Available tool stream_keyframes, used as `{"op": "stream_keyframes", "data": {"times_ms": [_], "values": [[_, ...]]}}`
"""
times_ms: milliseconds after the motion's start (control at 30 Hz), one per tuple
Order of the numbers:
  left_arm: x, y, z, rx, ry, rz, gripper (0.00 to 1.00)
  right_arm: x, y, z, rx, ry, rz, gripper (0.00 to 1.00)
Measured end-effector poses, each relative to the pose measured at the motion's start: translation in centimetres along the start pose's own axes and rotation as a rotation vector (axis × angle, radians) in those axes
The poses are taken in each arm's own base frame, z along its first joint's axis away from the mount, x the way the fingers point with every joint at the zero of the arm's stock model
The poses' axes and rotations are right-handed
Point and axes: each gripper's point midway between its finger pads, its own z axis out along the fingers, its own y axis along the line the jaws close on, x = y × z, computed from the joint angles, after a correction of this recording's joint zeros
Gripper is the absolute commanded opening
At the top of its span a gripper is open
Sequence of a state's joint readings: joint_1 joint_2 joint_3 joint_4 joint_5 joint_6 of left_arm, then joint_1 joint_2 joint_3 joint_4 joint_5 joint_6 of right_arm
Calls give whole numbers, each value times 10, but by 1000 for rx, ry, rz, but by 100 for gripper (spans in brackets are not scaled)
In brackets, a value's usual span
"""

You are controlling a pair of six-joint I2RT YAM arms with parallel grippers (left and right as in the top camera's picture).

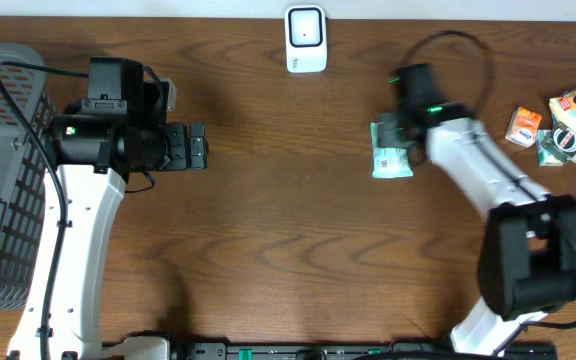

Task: Scan the item barcode

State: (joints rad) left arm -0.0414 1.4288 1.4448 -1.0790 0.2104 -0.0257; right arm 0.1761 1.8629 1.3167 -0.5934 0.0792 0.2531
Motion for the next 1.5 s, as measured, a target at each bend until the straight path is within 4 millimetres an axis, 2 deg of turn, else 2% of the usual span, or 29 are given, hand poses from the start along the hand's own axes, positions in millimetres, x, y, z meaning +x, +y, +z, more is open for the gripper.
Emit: {"op": "stream_keyframes", "data": {"times_ms": [100, 233, 333, 433, 600, 700, 733, 767, 800, 833, 1100, 1233, 1367, 1500], "values": [[0, 0, 0, 0, 0, 0, 98, -5, -23, 1, -130, 30, 83, 72], [0, 0, 0, 0, 0, 0, 98, -8, -31, -4, -277, 43, 135, 71], [0, 0, 0, 0, 0, 0, 97, -6, -28, -2, -358, 64, 153, 69], [0, 0, 0, 0, 0, 0, 98, 7, -19, 14, -411, 123, 156, 56], [0, 0, 0, 0, 0, 0, 98, 34, -9, 44, -449, 234, 173, 58], [0, 0, 0, 0, 0, 0, 98, 32, -4, 44, -483, 234, 176, 57], [0, 0, 0, 0, 0, 0, 97, 31, -3, 45, -490, 235, 176, 49], [0, 0, 0, 0, 0, 0, 97, 31, -2, 45, -496, 234, 175, 33], [0, 0, 0, 0, 0, 0, 98, 32, -2, 46, -497, 235, 173, 20], [0, 0, 0, 0, 0, 0, 98, 33, -2, 48, -496, 241, 176, 1], [0, 0, 0, 0, 0, 0, 98, 32, 3, 45, -524, 254, 189, 1], [0, 0, 0, 0, 0, 0, 98, 31, 0, 38, -465, 270, 175, 1], [0, 0, 0, 0, 0, 0, 98, 18, 6, 17, -319, 201, 75, 1], [0, 0, 0, 0, 0, 0, 98, 2, 35, -21, -145, 64, -96, 1]]}}
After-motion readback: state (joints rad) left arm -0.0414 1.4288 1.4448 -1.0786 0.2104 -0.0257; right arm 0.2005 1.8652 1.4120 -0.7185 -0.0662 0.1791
